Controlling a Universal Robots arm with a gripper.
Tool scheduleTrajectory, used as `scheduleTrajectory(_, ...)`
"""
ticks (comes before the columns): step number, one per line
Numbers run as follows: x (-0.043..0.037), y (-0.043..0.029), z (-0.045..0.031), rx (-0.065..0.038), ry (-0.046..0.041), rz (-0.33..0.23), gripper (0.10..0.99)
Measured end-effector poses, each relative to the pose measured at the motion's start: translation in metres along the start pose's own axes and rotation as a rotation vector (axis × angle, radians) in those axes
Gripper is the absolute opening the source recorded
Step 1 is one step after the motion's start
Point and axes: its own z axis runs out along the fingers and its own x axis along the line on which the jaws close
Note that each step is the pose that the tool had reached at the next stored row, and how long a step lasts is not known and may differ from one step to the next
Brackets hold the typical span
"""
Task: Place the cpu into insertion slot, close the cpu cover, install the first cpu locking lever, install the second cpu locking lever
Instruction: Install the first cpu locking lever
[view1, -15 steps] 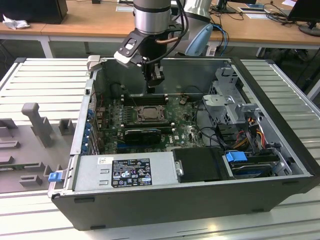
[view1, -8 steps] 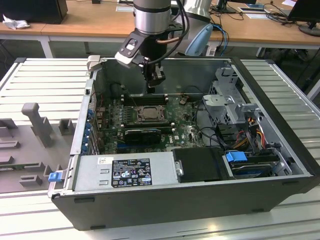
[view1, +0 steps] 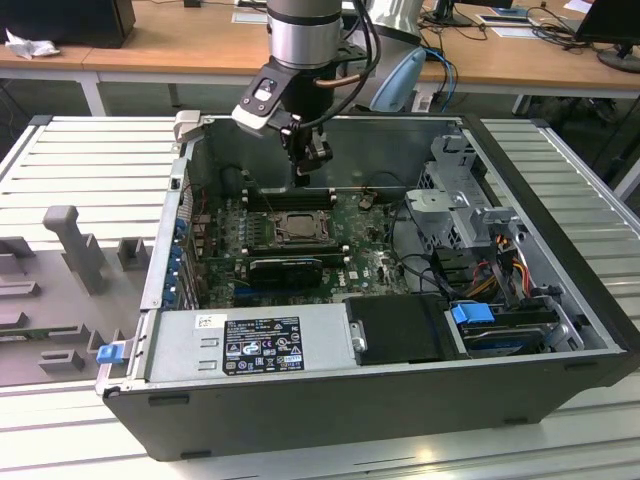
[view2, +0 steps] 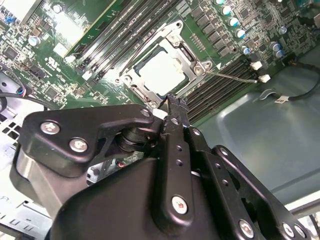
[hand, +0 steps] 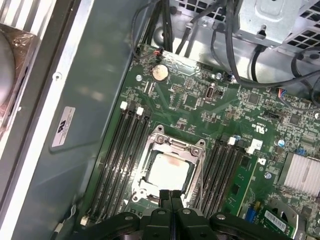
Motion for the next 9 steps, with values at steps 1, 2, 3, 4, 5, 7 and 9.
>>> scheduleTrajectory(1, 0.0000, 0.0000, 0.0000, 0.000, 0.0002, -0.006, 0.106)
scheduleTrajectory(2, 0.0000, 0.0000, 0.0000, 0.000, 0.0005, -0.019, 0.106)
scheduleTrajectory(3, 0.0000, 0.0000, 0.0000, 0.000, 0.0009, -0.033, 0.106)
scheduleTrajectory(4, 0.0000, 0.0000, 0.0000, 0.001, 0.0017, -0.062, 0.106)
scheduleTrajectory(5, 0.0000, 0.0000, 0.0000, 0.001, 0.0027, -0.095, 0.106)
scheduleTrajectory(7, 0.0005, -0.0017, 0.0000, 0.002, 0.0041, -0.148, 0.106)
scheduleTrajectory(9, 0.0007, -0.0021, 0.0000, 0.002, 0.0047, -0.172, 0.106)
